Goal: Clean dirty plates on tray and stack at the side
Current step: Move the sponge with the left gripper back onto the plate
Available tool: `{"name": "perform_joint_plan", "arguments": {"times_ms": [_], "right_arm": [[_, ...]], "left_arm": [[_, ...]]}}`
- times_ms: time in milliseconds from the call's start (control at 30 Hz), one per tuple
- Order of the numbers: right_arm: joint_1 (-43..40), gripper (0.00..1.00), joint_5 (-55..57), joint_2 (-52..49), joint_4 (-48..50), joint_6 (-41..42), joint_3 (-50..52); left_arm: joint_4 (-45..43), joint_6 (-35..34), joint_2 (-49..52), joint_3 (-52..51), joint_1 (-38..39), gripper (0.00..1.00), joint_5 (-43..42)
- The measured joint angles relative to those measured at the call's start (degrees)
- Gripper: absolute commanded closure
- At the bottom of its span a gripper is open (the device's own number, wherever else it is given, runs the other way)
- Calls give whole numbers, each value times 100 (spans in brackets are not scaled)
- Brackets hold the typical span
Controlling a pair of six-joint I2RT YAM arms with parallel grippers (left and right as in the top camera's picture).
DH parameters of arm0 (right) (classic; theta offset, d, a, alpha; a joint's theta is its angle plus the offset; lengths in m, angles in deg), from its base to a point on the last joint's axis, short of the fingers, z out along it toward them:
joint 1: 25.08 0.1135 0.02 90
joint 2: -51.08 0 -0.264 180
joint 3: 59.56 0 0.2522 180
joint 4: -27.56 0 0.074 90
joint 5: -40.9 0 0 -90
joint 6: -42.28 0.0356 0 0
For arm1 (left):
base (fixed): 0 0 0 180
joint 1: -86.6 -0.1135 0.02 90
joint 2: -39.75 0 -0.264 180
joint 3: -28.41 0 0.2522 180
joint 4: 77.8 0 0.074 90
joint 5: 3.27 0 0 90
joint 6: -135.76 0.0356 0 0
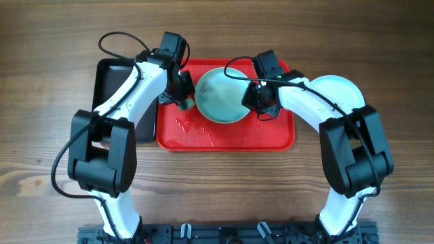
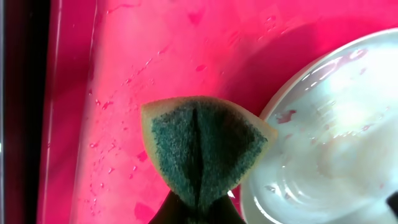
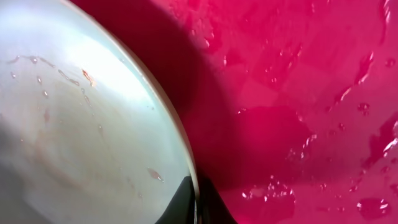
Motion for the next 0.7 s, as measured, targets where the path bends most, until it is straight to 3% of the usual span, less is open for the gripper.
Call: {"name": "perform_joint_plan", "arguments": {"times_ms": [233,533,700], "right_arm": [[0,96,-33,0,9,-94,2],[-26,96,-96,-2,11,-238,2],[-26,96,-116,-2,24,-280,2]], "left_arm": [[-688,103,7,0,195,96,-13],[-1320,1045,317,0,876,96,7],[-1453,1449,693,0,876,96,35]]}}
